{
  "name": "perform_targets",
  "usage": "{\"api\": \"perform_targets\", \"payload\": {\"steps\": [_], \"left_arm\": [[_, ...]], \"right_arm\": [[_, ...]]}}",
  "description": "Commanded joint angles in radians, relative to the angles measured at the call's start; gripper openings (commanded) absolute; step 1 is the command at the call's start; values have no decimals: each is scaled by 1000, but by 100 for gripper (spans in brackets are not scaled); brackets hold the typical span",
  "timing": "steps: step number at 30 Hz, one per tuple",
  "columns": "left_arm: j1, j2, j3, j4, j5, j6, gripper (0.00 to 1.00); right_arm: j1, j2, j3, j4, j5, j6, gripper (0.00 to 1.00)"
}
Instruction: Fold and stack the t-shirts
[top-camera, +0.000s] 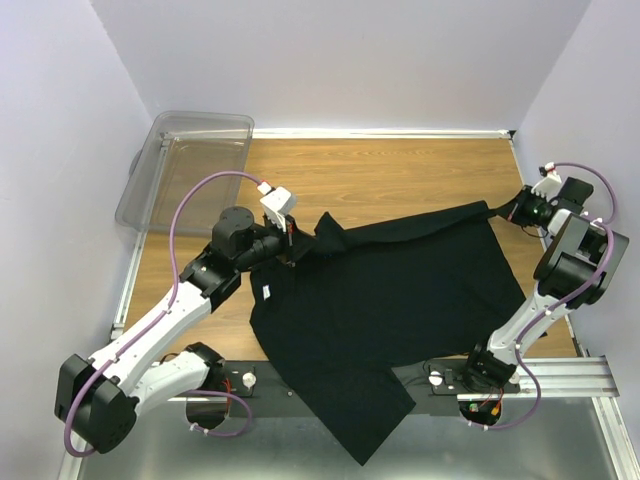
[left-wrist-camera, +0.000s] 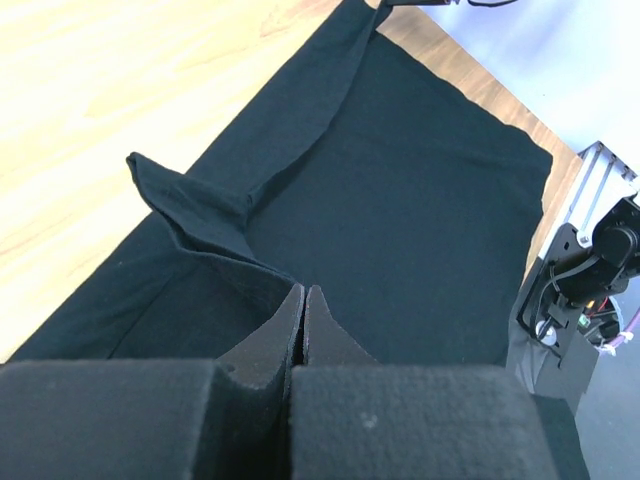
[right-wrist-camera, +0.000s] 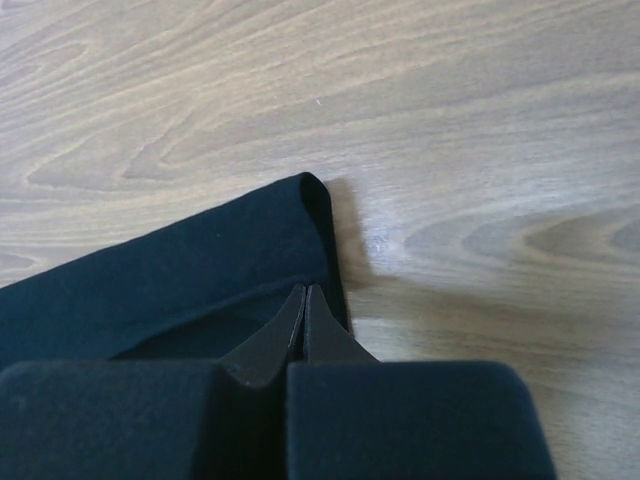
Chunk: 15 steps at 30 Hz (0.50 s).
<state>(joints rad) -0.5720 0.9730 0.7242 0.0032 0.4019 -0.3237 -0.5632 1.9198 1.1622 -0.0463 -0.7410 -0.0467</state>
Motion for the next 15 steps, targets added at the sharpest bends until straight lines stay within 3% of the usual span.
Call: {"api": "perform_targets", "payload": {"steps": [1, 10, 15], "left_arm": [[-12, -25, -26, 30, 11, -25, 0], [-46, -23, -68, 64, 14, -63, 0], [-69, -14, -86, 81, 9, -81, 0]], "right_arm": [[-15, -33, -21, 14, -4, -30, 1], [-18, -41, -36, 11, -9, -41, 3], [-21, -59, -47, 8, -11, -50, 38]]}}
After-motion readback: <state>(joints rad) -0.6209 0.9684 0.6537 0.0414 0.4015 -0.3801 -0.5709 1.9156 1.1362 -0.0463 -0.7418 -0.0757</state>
